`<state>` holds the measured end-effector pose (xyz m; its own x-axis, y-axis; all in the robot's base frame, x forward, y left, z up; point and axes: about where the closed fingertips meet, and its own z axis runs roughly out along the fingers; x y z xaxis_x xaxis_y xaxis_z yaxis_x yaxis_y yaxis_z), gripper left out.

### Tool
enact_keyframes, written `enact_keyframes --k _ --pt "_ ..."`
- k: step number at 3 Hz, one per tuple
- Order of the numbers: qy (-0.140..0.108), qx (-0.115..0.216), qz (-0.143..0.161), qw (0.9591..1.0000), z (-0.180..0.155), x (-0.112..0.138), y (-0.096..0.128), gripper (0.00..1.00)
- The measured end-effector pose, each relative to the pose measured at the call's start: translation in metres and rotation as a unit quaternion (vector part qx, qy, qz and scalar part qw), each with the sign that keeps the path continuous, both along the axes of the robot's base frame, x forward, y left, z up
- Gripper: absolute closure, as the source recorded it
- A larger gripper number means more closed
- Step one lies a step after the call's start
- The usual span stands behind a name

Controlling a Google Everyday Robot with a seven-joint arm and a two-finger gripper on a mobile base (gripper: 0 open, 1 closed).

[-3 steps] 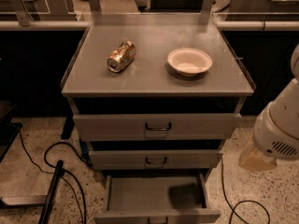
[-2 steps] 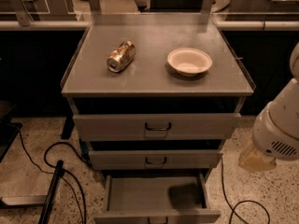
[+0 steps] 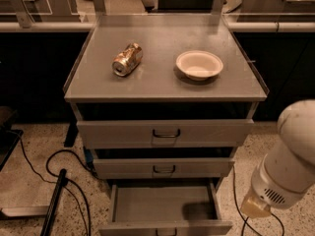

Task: Close bottom drawer

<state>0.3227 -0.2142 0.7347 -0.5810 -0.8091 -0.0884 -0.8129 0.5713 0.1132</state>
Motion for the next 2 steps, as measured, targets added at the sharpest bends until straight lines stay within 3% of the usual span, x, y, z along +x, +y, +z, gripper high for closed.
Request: enact_keyframes --k 1,2 --pt "0.029 0.002 -0.032 0.9991 -0.0638 -0.0092 -0.0008 1.00" --pt "0.029 0.002 -0.032 0.9991 -0.0638 -0.0092 -0.0008 1.00"
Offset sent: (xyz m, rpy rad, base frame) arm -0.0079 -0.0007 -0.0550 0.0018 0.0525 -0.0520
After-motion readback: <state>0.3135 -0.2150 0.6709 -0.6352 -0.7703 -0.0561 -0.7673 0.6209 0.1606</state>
